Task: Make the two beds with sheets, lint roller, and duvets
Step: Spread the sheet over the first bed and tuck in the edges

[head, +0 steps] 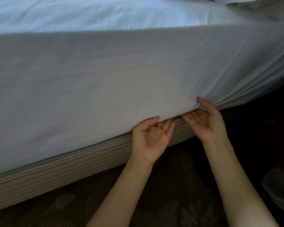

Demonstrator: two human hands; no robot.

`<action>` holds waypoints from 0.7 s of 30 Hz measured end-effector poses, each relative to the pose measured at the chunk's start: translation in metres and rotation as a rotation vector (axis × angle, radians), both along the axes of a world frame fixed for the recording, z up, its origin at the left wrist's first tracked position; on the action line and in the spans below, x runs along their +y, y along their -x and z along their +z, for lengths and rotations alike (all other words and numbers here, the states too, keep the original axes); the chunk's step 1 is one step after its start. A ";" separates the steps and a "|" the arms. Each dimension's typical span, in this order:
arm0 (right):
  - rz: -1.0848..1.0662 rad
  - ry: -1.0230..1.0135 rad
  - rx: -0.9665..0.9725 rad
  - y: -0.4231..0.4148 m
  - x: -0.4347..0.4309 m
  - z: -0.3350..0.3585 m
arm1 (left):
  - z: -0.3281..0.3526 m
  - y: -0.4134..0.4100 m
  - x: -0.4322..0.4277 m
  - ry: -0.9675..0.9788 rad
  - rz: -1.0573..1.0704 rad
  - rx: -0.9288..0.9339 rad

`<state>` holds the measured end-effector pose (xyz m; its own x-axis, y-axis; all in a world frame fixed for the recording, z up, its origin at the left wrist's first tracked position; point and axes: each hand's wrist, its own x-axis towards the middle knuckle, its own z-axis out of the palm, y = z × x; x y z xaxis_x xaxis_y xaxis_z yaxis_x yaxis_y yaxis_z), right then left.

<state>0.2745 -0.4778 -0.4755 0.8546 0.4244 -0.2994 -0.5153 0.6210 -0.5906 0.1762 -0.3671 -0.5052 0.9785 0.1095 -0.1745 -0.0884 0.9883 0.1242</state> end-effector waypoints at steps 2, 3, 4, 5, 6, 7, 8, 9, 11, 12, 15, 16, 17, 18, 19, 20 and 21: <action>0.005 0.018 -0.015 -0.001 0.001 0.000 | 0.006 0.001 -0.003 -0.003 0.019 0.037; 0.009 0.028 -0.021 -0.002 0.000 0.000 | 0.011 0.001 -0.006 -0.003 0.035 0.073; 0.013 0.037 -0.018 -0.004 -0.001 -0.001 | 0.015 0.002 -0.010 0.001 0.054 0.118; 0.026 0.043 -0.015 -0.004 -0.003 -0.001 | 0.020 0.003 -0.014 0.016 0.080 0.164; 0.046 0.053 -0.012 -0.005 -0.005 0.000 | 0.024 0.005 -0.016 0.038 0.112 0.201; 0.060 0.073 -0.009 -0.005 -0.006 0.001 | 0.026 0.009 -0.017 0.062 0.145 0.228; 0.072 0.101 -0.005 -0.005 -0.007 0.004 | 0.027 0.016 -0.017 0.074 0.173 0.243; 0.088 0.139 -0.004 -0.004 -0.009 0.008 | 0.028 0.026 -0.014 0.071 0.191 0.250; 0.144 0.244 -0.039 -0.002 -0.015 0.019 | 0.028 0.051 -0.002 0.042 0.208 0.266; 0.180 0.304 -0.062 -0.002 -0.018 0.023 | 0.027 0.062 0.006 0.038 0.213 0.271; 0.204 0.376 -0.020 0.001 -0.020 0.032 | 0.025 0.083 0.029 0.044 0.229 0.269; 0.178 0.356 0.009 0.006 -0.017 0.035 | 0.027 0.088 0.031 0.036 0.229 0.280; 0.125 0.359 0.039 0.010 -0.015 0.036 | 0.028 0.093 0.032 0.017 0.233 0.303; 0.064 0.386 0.067 0.014 -0.013 0.036 | 0.028 0.099 0.030 -0.012 0.239 0.333; 0.002 0.421 0.073 0.020 -0.012 0.033 | 0.027 0.106 0.026 -0.049 0.241 0.368; -0.072 0.457 0.064 0.028 -0.010 0.034 | 0.028 0.113 0.020 -0.102 0.226 0.421; -0.179 0.526 0.029 0.037 -0.007 0.037 | 0.032 0.121 0.014 -0.188 0.193 0.485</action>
